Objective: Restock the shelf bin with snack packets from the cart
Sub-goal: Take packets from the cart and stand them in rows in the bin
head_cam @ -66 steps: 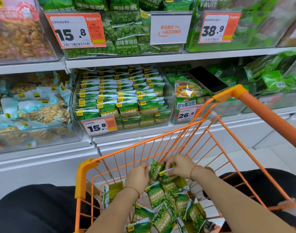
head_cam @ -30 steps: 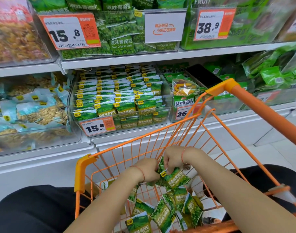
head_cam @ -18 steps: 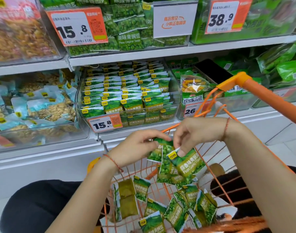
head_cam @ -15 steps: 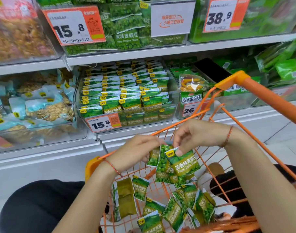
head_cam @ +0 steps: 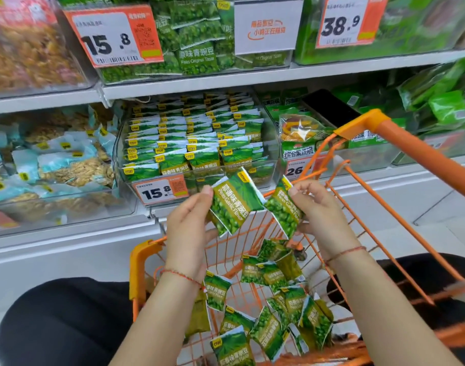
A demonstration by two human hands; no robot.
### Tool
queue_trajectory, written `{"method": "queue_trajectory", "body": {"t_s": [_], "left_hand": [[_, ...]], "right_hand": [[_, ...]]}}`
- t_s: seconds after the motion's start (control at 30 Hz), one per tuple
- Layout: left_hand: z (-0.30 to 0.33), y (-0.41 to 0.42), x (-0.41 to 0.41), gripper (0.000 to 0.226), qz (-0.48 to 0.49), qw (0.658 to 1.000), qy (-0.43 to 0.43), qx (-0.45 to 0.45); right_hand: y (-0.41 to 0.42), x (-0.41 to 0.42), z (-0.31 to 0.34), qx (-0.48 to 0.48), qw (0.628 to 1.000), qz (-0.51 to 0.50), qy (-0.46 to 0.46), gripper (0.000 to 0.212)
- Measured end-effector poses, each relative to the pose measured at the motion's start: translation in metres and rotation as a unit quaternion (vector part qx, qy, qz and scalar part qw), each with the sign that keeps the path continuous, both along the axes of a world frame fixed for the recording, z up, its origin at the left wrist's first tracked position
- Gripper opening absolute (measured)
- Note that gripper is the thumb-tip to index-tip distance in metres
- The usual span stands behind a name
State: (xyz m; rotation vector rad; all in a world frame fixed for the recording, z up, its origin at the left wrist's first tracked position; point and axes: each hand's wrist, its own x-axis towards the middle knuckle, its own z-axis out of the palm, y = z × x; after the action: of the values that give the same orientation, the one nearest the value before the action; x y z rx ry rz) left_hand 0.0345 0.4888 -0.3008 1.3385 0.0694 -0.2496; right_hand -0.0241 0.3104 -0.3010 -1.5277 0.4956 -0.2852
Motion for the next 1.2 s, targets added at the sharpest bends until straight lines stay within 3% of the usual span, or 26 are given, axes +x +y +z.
{"method": "queue_trajectory", "body": {"t_s": [0.13, 0.2, 0.3, 0.4, 0.53, 0.6, 0.8, 0.97, 1.2], "left_hand": [[0.0, -0.005, -0.003, 0.018, 0.098, 0.991, -0.011, -0.087], [-0.003, -0.005, -0.004, 0.018, 0.123, 0.987, -0.018, -0.103], [-0.009, -0.015, -0.015, 0.023, 0.074, 0.995, -0.032, -0.06], [-0.017, -0.021, -0.02, 0.037, 0.044, 0.996, -0.078, -0.008], [-0.028, -0.021, -0.018, 0.041, 0.059, 0.989, -0.129, 0.026], [-0.031, -0.023, -0.017, 0.039, 0.061, 0.992, -0.109, 0.01], [-0.037, -0.025, -0.018, 0.044, 0.019, 0.997, -0.071, -0.004], [-0.024, -0.022, -0.018, 0.024, 0.048, 0.997, -0.046, -0.037], [-0.026, -0.014, -0.018, 0.024, 0.072, 0.983, -0.167, 0.037]], "right_hand": [[0.002, 0.004, -0.009, -0.058, 0.995, -0.077, -0.002, 0.018], [0.005, 0.006, -0.01, -0.041, 0.996, -0.077, -0.013, 0.013], [0.018, 0.007, -0.009, 0.118, 0.993, 0.0, -0.013, 0.003], [0.023, 0.004, -0.008, 0.305, 0.951, 0.057, -0.003, 0.015], [0.024, 0.004, -0.01, 0.386, 0.919, 0.081, 0.021, 0.016], [0.027, 0.006, -0.014, 0.394, 0.915, 0.086, 0.028, 0.009], [0.032, 0.007, -0.022, 0.437, 0.897, 0.058, 0.028, 0.019], [0.033, 0.007, -0.019, 0.431, 0.899, 0.071, 0.02, 0.02], [0.028, 0.008, -0.022, 0.399, 0.916, 0.04, 0.024, 0.023]]}}
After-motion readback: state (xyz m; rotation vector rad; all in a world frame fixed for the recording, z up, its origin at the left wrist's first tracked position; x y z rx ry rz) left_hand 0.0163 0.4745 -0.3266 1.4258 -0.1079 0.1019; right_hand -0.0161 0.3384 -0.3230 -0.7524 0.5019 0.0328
